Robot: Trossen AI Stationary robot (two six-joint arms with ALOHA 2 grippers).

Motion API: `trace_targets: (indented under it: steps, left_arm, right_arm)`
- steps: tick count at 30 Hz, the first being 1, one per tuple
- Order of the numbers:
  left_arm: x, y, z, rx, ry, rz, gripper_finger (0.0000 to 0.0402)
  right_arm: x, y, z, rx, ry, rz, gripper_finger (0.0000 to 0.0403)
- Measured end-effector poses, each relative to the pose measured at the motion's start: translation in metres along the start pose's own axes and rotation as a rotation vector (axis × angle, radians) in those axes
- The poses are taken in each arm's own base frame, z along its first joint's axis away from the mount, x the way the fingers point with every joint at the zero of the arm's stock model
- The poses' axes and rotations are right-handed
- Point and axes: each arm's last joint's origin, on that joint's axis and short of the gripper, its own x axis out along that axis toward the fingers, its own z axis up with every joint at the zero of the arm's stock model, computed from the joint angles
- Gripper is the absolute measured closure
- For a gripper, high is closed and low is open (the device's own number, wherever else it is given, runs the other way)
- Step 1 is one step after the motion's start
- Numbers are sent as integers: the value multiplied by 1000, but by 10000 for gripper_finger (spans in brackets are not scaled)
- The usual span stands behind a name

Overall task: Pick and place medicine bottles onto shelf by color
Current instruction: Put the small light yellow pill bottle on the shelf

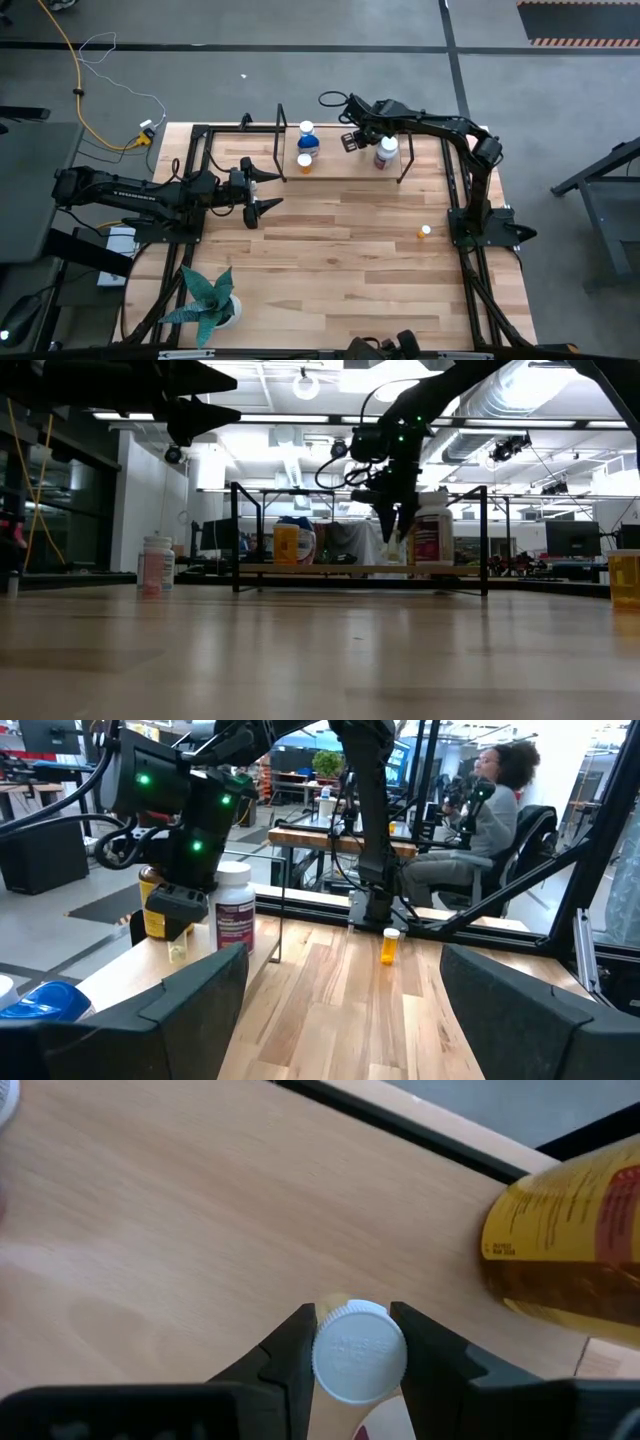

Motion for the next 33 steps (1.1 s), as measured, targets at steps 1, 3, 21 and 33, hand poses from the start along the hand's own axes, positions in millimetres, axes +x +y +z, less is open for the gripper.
trace_targets:
  steps: [1, 3, 21, 33]
  left_arm:
    - [0, 0, 0, 0, 0, 0, 80]
    - [0, 0, 0, 0, 0, 0, 80]
    - [0, 0, 0, 0, 0, 0, 80]
    - [0, 0, 0, 0, 0, 0, 80]
  right_arm:
    - [0, 0, 0, -1, 3, -2, 293]
    - [0, 0, 0, -2, 3, -2, 293]
    - [0, -1, -2, -38, 22, -11, 292]
    - [-1, -2, -3, -39, 23, -21, 292]
